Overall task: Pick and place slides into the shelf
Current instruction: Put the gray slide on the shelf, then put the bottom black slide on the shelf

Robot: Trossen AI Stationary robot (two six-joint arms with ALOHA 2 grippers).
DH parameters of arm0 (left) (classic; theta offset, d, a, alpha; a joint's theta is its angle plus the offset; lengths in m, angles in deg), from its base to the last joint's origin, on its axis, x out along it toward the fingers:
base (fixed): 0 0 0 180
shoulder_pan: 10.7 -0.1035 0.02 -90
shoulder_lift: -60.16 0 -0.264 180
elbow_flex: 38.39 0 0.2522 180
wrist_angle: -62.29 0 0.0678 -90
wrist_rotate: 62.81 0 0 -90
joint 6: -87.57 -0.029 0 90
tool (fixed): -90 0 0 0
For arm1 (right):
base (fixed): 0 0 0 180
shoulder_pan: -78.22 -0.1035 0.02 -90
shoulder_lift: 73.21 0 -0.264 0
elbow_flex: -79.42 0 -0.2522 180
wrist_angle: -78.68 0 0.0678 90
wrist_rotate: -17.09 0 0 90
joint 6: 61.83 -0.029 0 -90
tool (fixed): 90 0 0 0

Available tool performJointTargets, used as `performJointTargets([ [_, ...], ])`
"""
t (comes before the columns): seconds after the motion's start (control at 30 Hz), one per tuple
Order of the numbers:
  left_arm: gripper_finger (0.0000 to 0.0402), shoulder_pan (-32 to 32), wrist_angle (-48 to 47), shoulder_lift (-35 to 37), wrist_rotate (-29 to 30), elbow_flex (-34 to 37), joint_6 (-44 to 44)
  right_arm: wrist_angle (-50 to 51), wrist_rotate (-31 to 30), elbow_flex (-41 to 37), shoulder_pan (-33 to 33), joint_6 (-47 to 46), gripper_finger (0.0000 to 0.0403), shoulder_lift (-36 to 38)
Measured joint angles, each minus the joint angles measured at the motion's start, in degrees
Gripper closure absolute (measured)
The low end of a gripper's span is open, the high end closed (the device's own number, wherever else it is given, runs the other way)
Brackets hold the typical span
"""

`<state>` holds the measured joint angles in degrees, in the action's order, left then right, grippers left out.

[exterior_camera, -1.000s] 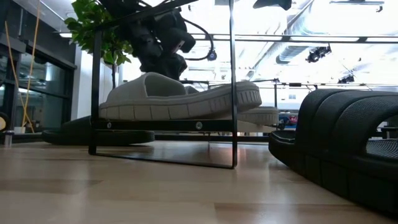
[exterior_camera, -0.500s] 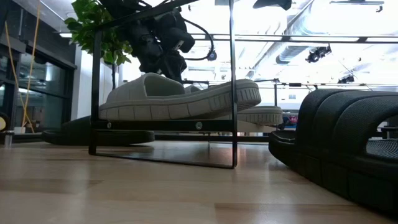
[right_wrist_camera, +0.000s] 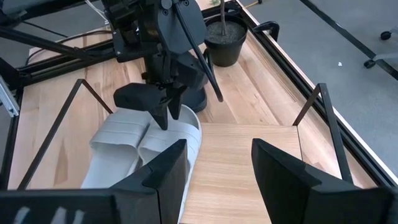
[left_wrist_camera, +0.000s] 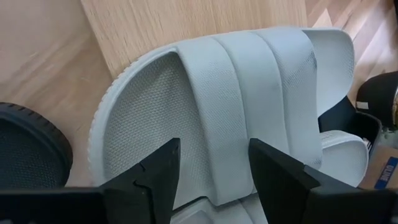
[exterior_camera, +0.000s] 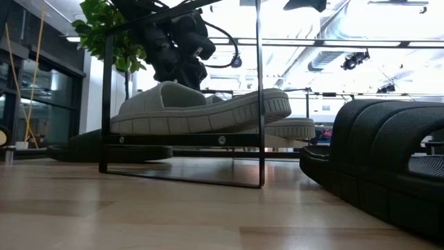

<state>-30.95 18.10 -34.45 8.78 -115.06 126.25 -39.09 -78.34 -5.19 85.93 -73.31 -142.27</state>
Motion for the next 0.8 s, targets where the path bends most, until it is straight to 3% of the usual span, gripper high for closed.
performJointTargets([
  [0.43,0.0222,0.0,-3.9,6.4,3.1,0.0,-2.3,0.7,0.2,0.0,0.0,0.2,0.0231,0.0],
  [0.63,0.0222,1.9,-8.0,11.9,3.0,0.0,-2.9,8.9,3.5,0.0,0.0,0.7,0.0231,0.0],
  [0.8,0.0222,5.7,-10.8,18.7,8.6,0.0,-1.5,11.5,7.7,0.0,-1.8,-1.5,0.0231,0.0],
])
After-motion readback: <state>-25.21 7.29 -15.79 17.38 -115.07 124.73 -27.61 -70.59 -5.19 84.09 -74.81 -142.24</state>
